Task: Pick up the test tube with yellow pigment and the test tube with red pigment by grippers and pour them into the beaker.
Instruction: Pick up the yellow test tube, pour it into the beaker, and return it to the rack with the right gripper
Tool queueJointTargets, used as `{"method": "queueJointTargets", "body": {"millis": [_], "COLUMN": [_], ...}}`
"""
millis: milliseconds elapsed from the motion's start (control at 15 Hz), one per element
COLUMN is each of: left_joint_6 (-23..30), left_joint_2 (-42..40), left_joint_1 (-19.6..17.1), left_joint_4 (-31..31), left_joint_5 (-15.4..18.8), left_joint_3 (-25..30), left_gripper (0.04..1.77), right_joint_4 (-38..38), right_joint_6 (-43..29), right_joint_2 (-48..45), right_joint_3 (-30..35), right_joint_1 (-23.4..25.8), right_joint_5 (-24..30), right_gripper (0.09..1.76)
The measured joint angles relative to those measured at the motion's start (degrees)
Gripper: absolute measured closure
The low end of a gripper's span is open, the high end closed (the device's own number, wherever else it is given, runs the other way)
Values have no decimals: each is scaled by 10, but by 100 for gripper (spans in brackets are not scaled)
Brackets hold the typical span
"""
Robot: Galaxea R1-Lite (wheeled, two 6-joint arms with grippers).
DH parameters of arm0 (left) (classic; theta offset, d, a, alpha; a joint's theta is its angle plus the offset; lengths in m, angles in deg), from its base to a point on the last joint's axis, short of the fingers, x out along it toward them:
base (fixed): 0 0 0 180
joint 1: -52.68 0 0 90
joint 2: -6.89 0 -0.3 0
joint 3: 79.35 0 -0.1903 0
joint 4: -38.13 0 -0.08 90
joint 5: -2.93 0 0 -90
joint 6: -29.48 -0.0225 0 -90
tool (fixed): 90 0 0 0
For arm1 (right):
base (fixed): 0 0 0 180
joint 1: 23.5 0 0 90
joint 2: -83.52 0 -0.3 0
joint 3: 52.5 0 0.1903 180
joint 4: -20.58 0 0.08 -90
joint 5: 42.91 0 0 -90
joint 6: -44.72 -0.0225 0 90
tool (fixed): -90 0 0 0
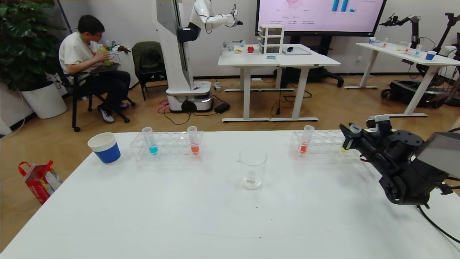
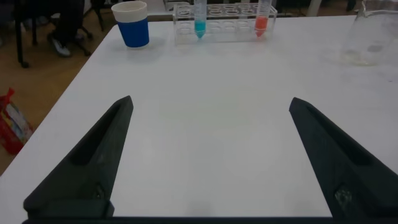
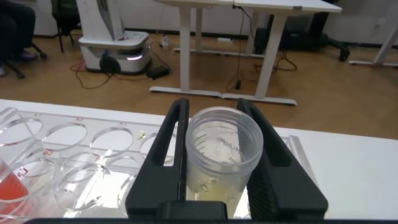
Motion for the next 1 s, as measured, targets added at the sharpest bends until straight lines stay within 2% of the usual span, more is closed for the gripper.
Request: {"method": "queueJointTargets", "body": {"millis": [333, 600, 1000], "left_joint_6": [0, 0, 0], "left_joint_2": [0, 0, 0], "left_joint_1": [0, 0, 0], "left_joint_4": [0, 0, 0], "left_joint_5": [0, 0, 0], "left_joint_3": [0, 0, 0], "left_gripper": [6, 6, 6], "right_joint_4": [-2, -36, -65], "right_joint_6": [2, 5, 5], "right_joint_2": [-45, -102, -122], "right_joint_3": [-2, -2, -29], "right_joint_1": [-2, -8, -19], "right_joint_5": [-3, -2, 2], "right_gripper": [132, 132, 132]}}
